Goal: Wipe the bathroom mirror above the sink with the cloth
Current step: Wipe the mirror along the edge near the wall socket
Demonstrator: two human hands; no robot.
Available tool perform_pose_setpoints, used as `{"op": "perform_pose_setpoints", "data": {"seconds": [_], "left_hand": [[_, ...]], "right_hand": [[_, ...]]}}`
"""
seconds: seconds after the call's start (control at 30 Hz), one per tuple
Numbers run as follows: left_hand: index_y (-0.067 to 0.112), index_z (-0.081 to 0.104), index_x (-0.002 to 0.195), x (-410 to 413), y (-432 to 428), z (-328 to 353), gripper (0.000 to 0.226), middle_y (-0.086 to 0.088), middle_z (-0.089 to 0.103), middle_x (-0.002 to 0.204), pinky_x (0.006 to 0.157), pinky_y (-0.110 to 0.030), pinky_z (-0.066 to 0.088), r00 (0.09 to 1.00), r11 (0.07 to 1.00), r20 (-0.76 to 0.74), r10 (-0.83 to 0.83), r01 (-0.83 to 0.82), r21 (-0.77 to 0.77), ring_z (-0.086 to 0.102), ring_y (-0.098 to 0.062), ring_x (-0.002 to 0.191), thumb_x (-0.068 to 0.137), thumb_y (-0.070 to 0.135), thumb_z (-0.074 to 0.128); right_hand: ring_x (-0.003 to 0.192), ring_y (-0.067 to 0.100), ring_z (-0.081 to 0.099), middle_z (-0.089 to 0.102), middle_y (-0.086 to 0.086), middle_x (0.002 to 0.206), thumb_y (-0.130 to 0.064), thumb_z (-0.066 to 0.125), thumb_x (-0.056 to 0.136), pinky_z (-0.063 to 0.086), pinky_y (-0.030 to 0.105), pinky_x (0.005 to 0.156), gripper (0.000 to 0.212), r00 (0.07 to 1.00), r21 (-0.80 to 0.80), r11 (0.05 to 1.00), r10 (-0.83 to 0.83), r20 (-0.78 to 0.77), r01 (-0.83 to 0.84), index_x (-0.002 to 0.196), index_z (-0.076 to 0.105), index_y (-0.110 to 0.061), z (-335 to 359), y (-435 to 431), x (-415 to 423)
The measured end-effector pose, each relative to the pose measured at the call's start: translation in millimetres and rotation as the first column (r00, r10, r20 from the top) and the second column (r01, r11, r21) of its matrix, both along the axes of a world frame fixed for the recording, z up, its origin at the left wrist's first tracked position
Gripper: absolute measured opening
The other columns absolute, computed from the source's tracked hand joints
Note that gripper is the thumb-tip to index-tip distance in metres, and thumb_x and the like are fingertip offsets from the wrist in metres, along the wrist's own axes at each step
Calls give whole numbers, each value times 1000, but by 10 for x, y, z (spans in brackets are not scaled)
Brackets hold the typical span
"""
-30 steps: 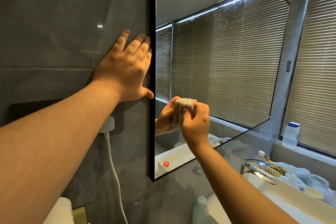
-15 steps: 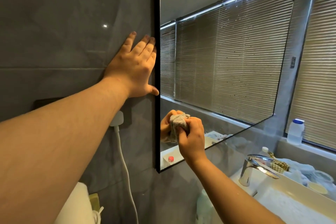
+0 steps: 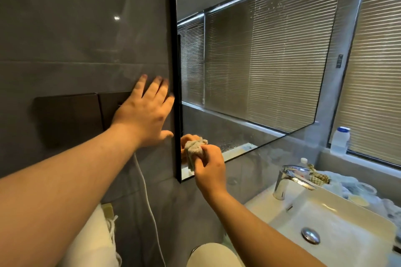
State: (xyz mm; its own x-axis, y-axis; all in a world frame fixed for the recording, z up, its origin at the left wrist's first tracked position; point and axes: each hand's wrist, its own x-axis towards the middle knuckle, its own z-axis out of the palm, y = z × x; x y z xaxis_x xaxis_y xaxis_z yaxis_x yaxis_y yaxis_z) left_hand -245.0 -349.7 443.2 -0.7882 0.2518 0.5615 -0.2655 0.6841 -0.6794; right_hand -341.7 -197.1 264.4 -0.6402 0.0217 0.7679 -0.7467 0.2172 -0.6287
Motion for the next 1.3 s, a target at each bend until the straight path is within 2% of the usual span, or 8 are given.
{"op": "perform_pose_setpoints", "data": {"seconds": [0.3, 0.5, 0.67, 0.83, 1.0, 1.13, 1.2, 1.3], "left_hand": [[14, 36, 147, -46, -61, -24, 103, -22, 24, 155, 116, -60, 6, 999, 999, -37, -12, 11, -46, 18, -40, 144, 67, 77, 56], [12, 44, 142, -66, -73, -31, 104, -24, 32, 151, 115, -61, 9, 998, 998, -56, -31, 27, -65, 26, -42, 140, 60, 71, 69], [11, 43, 142, -59, -71, -30, 102, -22, 32, 151, 114, -62, 9, 998, 996, -58, -38, 33, -77, 25, -43, 141, 63, 70, 65], [13, 35, 147, -44, -64, -37, 101, -20, 27, 155, 115, -61, 7, 999, 996, -53, 0, -5, -94, 20, -41, 143, 70, 75, 55], [13, 34, 147, -37, -65, -43, 99, -20, 26, 155, 115, -61, 8, 999, 996, -50, -7, 3, -88, 20, -39, 144, 71, 74, 54], [13, 35, 146, -33, -60, -39, 98, -19, 26, 155, 116, -60, 8, 999, 997, -52, -11, 7, -79, 21, -39, 144, 71, 72, 55], [12, 35, 147, -34, -62, -39, 97, -20, 26, 155, 116, -60, 9, 998, 997, -53, -17, 13, -78, 21, -38, 144, 72, 71, 55], [12, 35, 146, -31, -60, -37, 98, -19, 27, 155, 116, -60, 9, 998, 997, -54, -25, 21, -79, 22, -38, 144, 72, 71, 56]], "right_hand": [[91, 23, 65, 73, 2, 98, -16, 67, 87, 52, 38, 84, 13, 932, -98, 963, -213, 294, 251, 94, 74, -23, -141, 504, -650], [98, 27, 65, 69, 3, 103, -23, 63, 93, 53, 38, 87, 12, 838, -225, 930, -134, 529, 290, 92, 64, -34, -94, 773, -1024], [103, 23, 58, 61, 7, 112, -14, 62, 92, 45, 31, 92, 18, 914, -135, 951, -220, 341, 279, 109, 69, -13, -328, 475, -826], [92, 13, 48, 47, -22, 93, -19, 62, 89, 39, 20, 85, 6, 992, -55, 991, -124, -14, 123, 93, 64, -16, -364, 65, -331], [90, 13, 50, 54, -7, 88, -18, 61, 86, 40, 18, 85, 8, 991, -115, 986, -126, -45, 121, 89, 66, -14, -128, 91, -436], [95, 21, 55, 60, 8, 100, -27, 58, 86, 44, 29, 87, 24, 947, -230, 937, -207, 244, 264, 98, 69, -9, 43, 355, -864], [97, 29, 59, 63, 13, 105, -28, 59, 91, 47, 36, 86, 18, 877, -249, 908, -206, 435, 337, 97, 66, -13, 87, 562, -1065], [92, 30, 62, 67, 9, 99, -23, 59, 96, 46, 33, 78, 5, 824, -267, 897, -162, 542, 352, 92, 61, -20, 98, 764, -1185]]}}
